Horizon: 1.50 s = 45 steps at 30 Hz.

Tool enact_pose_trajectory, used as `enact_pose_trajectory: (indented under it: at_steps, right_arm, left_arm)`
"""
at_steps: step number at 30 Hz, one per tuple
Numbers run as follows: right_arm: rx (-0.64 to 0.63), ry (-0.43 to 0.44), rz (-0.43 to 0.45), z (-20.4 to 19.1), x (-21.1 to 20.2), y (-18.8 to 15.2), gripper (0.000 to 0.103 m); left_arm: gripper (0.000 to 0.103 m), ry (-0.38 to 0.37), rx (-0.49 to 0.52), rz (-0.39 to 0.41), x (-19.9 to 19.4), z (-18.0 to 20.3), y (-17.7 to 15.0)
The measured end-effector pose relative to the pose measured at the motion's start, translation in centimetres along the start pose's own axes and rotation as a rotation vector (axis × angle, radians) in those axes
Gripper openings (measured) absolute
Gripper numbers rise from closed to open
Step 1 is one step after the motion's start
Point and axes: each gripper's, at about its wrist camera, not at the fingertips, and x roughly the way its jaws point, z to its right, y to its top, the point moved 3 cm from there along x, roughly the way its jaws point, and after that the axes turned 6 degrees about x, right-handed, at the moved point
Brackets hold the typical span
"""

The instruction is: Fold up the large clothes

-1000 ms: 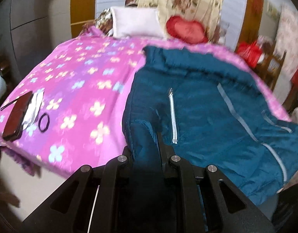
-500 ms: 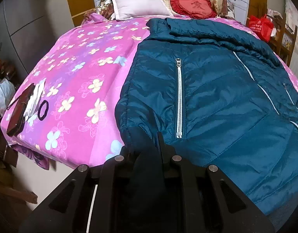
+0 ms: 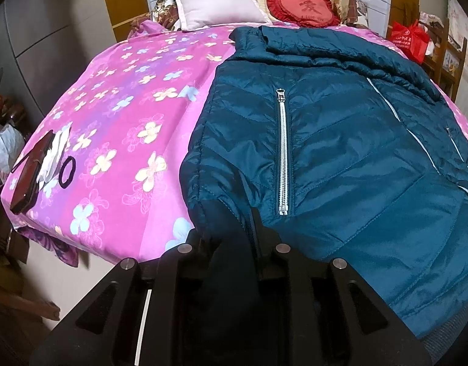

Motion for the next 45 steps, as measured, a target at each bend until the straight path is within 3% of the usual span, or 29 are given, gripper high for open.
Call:
enact_pose_trajectory:
  at_steps: [45]
  right_arm:
    - [-0.024,-0.029,-0.019,-0.04,-0.01,-0.24,0.012]
  left_arm:
    - [0.025,-0.007,0.000,-0.011,0.37,0.15,-0.28]
